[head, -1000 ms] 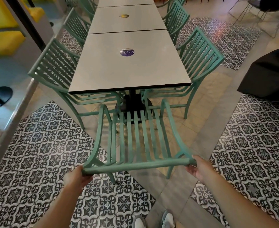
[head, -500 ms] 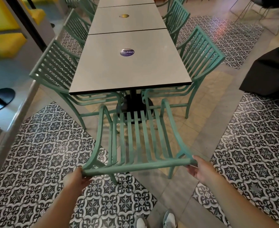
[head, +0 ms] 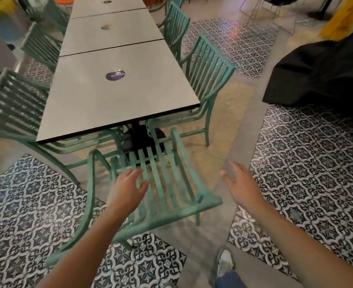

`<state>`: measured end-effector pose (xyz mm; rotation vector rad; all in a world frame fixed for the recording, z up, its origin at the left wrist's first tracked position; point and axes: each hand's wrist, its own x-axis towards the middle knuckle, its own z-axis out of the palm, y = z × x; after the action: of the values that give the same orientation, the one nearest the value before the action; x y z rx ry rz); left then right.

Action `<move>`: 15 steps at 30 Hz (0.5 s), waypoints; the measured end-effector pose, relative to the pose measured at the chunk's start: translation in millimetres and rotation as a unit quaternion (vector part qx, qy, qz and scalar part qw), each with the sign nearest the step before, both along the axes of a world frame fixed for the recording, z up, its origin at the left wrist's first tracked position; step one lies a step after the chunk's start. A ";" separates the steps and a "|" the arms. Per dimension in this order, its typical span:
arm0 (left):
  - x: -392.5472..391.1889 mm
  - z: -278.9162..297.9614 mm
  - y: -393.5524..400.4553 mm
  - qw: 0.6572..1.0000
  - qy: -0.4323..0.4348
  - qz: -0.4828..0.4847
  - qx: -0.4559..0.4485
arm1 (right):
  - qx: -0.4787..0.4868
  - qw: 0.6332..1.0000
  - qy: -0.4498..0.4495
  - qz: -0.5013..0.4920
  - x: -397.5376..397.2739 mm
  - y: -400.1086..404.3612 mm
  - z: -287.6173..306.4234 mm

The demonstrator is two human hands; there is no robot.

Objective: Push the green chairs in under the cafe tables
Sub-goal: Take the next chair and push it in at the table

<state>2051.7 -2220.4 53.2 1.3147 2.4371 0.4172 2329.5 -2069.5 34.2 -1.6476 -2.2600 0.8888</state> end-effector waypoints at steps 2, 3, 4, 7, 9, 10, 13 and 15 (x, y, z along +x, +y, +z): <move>21.4 9.0 31.9 0.998 0.026 -0.061 -0.009 | 0.029 0.999 -0.005 0.021 8.8 21.6 6.6; 33.0 12.2 50.5 0.996 0.033 -0.085 -0.017 | 0.032 0.999 -0.007 0.024 16.4 34.6 8.2; 42.9 13.6 66.0 0.994 0.038 -0.102 -0.030 | 0.039 0.999 -0.009 0.030 22.4 45.8 9.4; 80.8 16.8 128.1 0.985 0.066 -0.150 -0.055 | 0.047 0.998 0.003 0.035 56.5 93.0 8.2; 99.9 15.1 161.2 0.982 0.067 -0.163 -0.066 | 0.054 0.998 0.000 0.043 81.9 122.6 8.0; 110.3 13.6 182.2 0.980 0.068 -0.170 -0.075 | 0.046 0.998 -0.006 0.043 99.2 139.3 10.6; 134.5 12.8 231.9 0.981 0.078 -0.158 -0.083 | 0.023 0.997 -0.029 0.066 139.9 182.7 15.7; 151.4 12.9 269.4 0.983 0.079 -0.147 -0.079 | 0.023 0.997 -0.032 0.066 161.5 219.3 21.4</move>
<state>2203.1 -1951.0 66.1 1.6575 2.2883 0.0413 2491.0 -1850.2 55.6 -1.5440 -2.4363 0.8160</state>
